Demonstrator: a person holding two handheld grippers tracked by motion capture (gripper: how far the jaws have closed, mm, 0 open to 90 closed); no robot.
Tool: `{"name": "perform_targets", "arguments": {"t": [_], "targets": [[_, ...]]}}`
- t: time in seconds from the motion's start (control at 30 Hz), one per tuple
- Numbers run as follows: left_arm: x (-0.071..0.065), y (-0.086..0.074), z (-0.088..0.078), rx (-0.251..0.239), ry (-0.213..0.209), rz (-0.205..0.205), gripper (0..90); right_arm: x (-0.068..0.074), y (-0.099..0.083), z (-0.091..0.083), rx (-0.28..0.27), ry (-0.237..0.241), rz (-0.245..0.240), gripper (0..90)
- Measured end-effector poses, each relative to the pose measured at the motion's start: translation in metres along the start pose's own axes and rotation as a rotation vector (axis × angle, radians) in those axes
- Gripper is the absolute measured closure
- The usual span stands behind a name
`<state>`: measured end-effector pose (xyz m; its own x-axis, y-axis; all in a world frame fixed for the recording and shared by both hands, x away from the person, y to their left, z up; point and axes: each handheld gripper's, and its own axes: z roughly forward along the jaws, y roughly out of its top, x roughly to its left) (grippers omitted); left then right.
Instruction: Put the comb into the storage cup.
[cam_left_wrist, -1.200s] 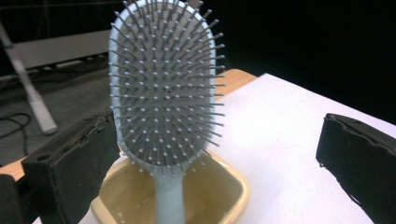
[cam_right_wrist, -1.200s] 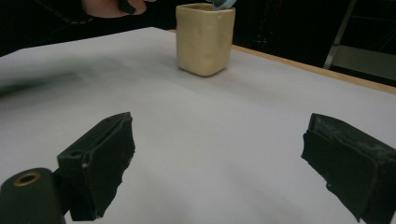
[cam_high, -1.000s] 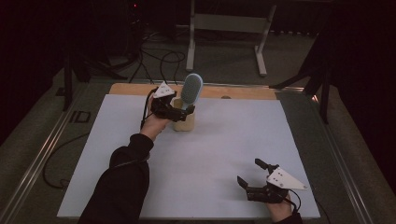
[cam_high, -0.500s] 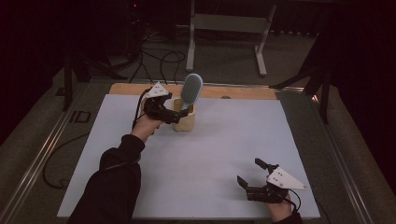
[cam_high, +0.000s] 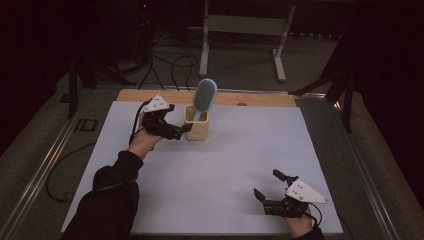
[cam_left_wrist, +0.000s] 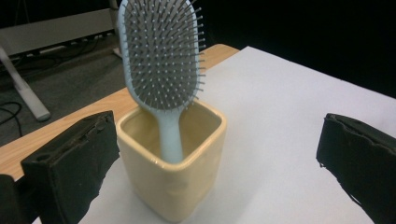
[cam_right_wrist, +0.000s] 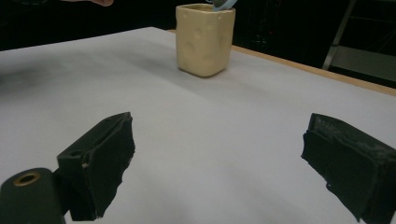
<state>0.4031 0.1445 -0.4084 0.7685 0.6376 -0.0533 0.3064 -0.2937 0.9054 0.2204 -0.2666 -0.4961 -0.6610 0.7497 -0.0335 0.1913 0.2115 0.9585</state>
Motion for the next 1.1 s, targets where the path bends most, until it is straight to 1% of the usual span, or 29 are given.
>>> {"name": "perform_targets", "arguments": {"t": [0.17, 0.53, 0.67, 0.73, 0.93, 1.07, 1.1], "targets": [[-0.002, -0.006, -0.011, -0.005, -0.004, -0.001, 0.0, 0.000, 0.000, 0.000, -0.001, -0.003, -0.003, 8.6], [-0.008, -0.020, -0.035, 0.002, 0.008, 0.018, 0.0, 0.001, 0.001, 0.000, 0.001, -0.003, -0.007, 8.7], [-0.011, -0.026, -0.044, -0.003, 0.005, 0.016, 0.0, 0.001, 0.001, 0.001, 0.001, -0.002, -0.006, 8.7], [-0.013, -0.030, -0.048, 0.001, 0.006, 0.024, 0.0, 0.001, 0.001, 0.001, 0.001, -0.001, -0.005, 8.7], [-0.017, -0.043, -0.058, 0.007, 0.003, 0.015, 0.0, 0.002, 0.001, 0.001, 0.002, -0.001, -0.009, 8.7], [-0.019, -0.052, -0.064, 0.016, 0.008, 0.018, 0.0, 0.002, 0.001, 0.001, 0.005, -0.001, -0.008, 8.7], [-0.019, -0.054, -0.066, 0.016, 0.004, 0.016, 0.0, 0.002, 0.001, 0.001, 0.004, 0.000, -0.007, 8.7]]}}
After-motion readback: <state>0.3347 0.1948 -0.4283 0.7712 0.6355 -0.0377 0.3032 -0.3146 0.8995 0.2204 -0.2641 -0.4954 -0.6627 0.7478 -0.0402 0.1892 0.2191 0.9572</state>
